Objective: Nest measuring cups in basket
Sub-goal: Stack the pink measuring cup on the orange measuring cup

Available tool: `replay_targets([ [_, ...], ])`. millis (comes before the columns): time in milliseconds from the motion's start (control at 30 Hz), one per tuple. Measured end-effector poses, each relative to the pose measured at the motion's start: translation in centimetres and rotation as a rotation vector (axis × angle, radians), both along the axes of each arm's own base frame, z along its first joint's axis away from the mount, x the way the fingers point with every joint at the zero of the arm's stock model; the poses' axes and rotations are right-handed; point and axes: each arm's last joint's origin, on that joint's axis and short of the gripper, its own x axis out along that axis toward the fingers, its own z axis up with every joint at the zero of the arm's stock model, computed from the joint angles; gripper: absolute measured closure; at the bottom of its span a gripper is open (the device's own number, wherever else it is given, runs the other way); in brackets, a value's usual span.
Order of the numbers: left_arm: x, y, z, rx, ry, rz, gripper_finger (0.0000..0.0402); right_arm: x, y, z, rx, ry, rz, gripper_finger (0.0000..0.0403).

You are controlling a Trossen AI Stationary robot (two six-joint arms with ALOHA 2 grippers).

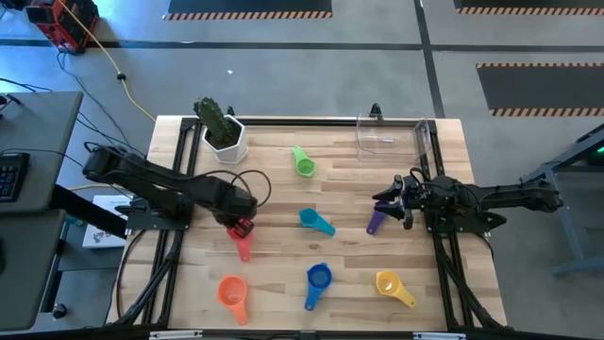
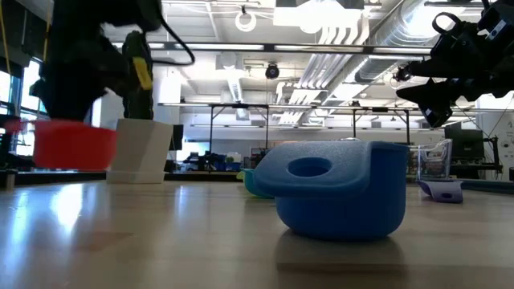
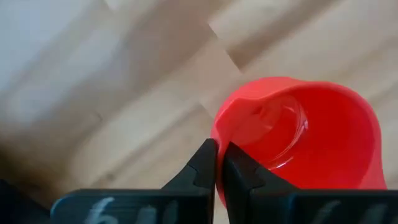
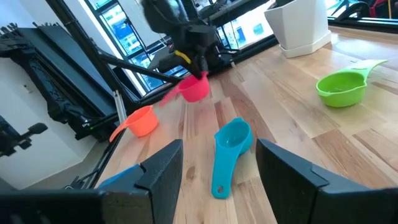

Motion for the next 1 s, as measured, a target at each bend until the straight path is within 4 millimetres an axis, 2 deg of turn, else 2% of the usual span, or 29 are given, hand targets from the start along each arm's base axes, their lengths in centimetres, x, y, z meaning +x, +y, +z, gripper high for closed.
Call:
replay_targets([
  [267, -2.3, -3.5, 2.7, -0.133, -0.086, 0.095, 0.0400, 0.0, 0.0, 0.0, 0.000, 0.003, 0.000, 0.0208],
  [433, -3.0, -6.4, 4.9, -0.179, -0.146, 0.152, 0.0400, 0.0, 0.0, -0.1, 0.000, 0.011, 0.000, 0.0208],
  [567, -3.4, -8.7, 5.7, -0.194, -0.151, 0.190, 0.0400, 0.0, 0.0, -0.2, 0.000, 0.017, 0.000, 0.0208],
  [767, -4.0, -12.0, 5.0, -0.185, -0.094, 0.168, 0.0400, 0.0, 0.0, -0.2, 0.000, 0.024, 0.000, 0.0208],
  [1000, -3.3, -14.9, 3.4, -0.181, -0.074, 0.211, 0.0397, 0.0, 0.0, -0.3, -0.001, 0.030, 0.000, 0.0208],
])
